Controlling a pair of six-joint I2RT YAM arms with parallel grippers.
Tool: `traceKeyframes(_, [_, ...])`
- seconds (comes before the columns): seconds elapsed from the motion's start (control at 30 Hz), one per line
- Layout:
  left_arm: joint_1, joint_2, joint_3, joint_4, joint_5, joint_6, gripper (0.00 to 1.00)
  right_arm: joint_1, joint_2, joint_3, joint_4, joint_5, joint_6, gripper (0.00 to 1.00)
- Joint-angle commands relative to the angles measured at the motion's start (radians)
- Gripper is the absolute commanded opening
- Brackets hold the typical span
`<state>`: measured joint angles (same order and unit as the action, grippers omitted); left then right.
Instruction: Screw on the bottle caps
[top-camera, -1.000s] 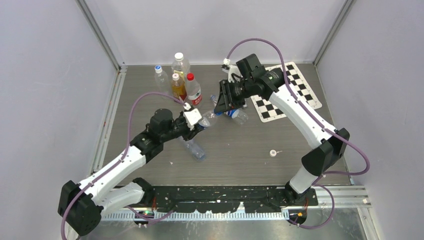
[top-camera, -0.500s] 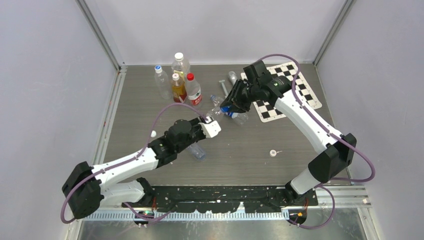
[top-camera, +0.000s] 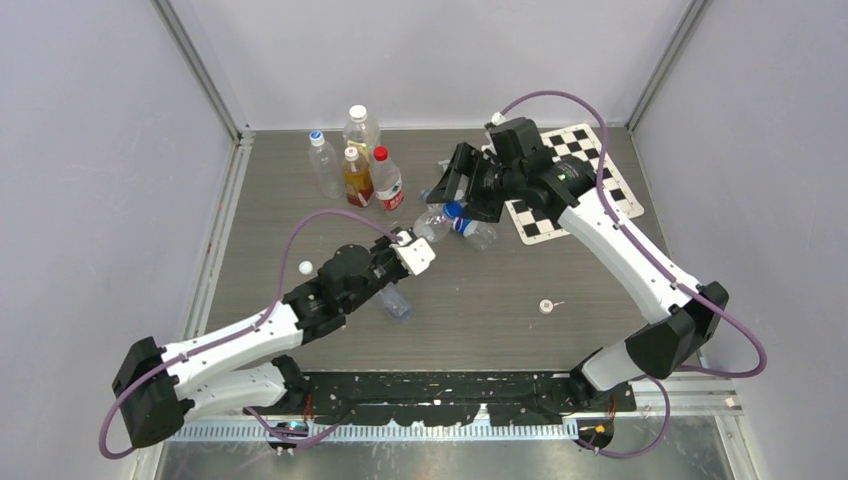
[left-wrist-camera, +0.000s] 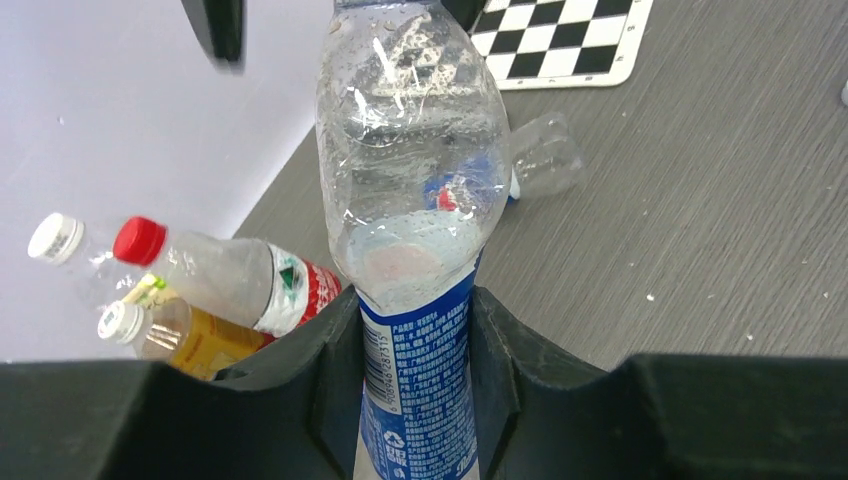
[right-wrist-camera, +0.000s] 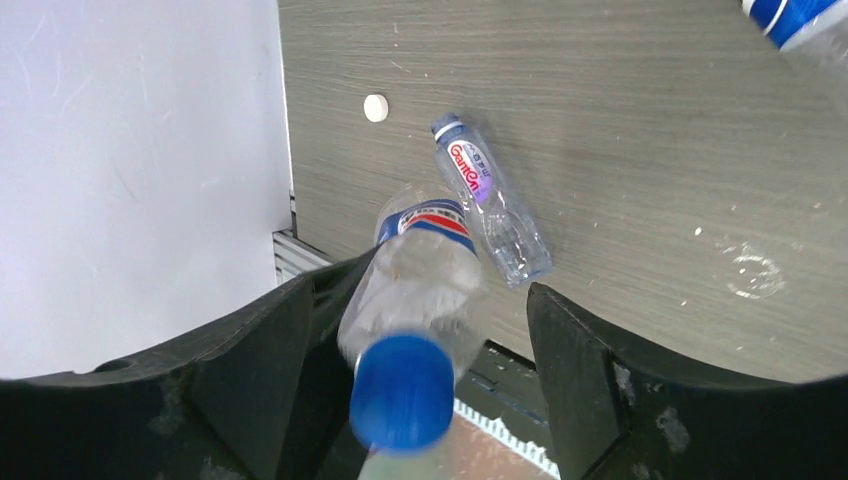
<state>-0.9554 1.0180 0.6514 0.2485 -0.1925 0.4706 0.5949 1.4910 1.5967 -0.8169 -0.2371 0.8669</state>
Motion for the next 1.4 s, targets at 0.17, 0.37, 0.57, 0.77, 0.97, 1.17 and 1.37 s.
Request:
traceKeyframes(0.17, [0.166, -0.072, 0.048, -0.241, 0.349, -0.143, 0.0, -0.067, -0.109, 0.136, -0.071, -0.086, -0.368, 0.85])
traceKeyframes(0.37, [0.29, -0.036, 0.121, -0.346, 0.703, -0.157, 0.0, -0.107, -0.138, 0.1, -0.07, -0.308, -0.69, 0.83])
traceKeyframes(0.57, [0.322, 0.013, 0.186, -0.352, 0.878, -0.182, 0.0, -0.107, -0.171, 0.043, -0.094, -0.455, -1.034, 0.76])
traceKeyframes(0.77, [0.323, 0.034, 0.206, -0.337, 0.935, -0.206, 0.0, -0.107, -0.153, 0.079, -0.198, -0.513, -1.16, 0.66])
traceKeyframes(0.97, [0.324, 0.045, 0.215, -0.315, 0.952, -0.242, 0.0, -0.107, -0.149, 0.082, -0.235, -0.551, -1.186, 0.58])
traceKeyframes(1.17, [0.323, 0.048, 0.212, -0.287, 0.974, -0.274, 0.0, -0.107, -0.153, 0.067, -0.23, -0.562, -1.189, 0.53])
traceKeyframes(1.37, [0.324, 0.047, 0.218, -0.282, 0.995, -0.291, 0.0, -0.107, -0.15, 0.056, -0.215, -0.564, -1.186, 0.52])
